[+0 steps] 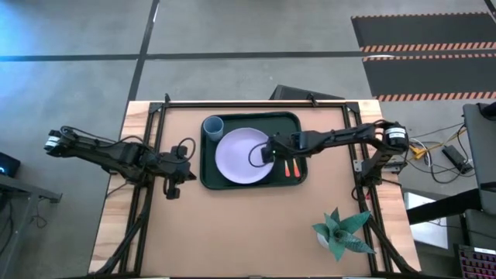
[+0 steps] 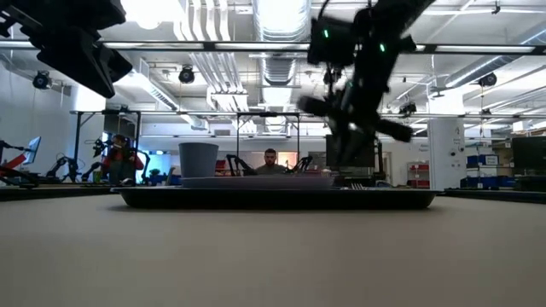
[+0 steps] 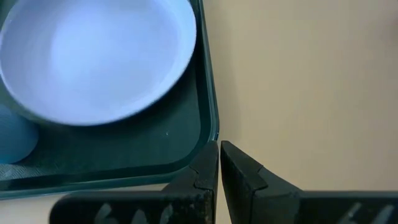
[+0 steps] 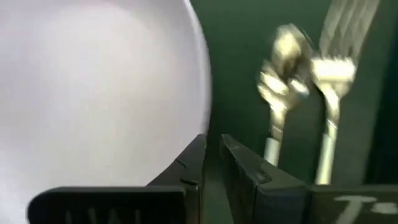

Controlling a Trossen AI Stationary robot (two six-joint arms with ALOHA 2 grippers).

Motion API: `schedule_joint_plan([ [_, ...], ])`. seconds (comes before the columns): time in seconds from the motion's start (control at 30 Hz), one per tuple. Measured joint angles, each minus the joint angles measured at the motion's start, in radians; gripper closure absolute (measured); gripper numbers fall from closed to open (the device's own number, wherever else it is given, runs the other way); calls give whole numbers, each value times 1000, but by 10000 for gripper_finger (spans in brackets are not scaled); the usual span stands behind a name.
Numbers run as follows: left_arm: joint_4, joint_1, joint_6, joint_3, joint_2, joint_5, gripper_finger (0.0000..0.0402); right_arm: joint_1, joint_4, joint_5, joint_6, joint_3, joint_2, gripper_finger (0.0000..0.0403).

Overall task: Pick and place plate/cup/fork/spoon on tray
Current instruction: Adjust the white plate on the black serving tray

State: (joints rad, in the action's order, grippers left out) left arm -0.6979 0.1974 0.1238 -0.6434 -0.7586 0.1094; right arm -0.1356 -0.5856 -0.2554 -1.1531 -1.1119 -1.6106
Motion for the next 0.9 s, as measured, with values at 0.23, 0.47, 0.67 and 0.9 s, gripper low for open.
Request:
schedule_joint_plan([
  [0.23,0,-2,1,1,-19,34,402,-37,-242,-99,168,-203,51,378],
  [0.47,8,-3,51,2,-40,49,402,-85,-331,-51,241,-308,51,394],
  [0.67,12,-4,55,-1,-42,111,402,-44,-178,97,270,-259,-34,394],
  [0.9,21,-5,79,-9,-39,116,402,-13,-38,179,266,-256,-202,394],
])
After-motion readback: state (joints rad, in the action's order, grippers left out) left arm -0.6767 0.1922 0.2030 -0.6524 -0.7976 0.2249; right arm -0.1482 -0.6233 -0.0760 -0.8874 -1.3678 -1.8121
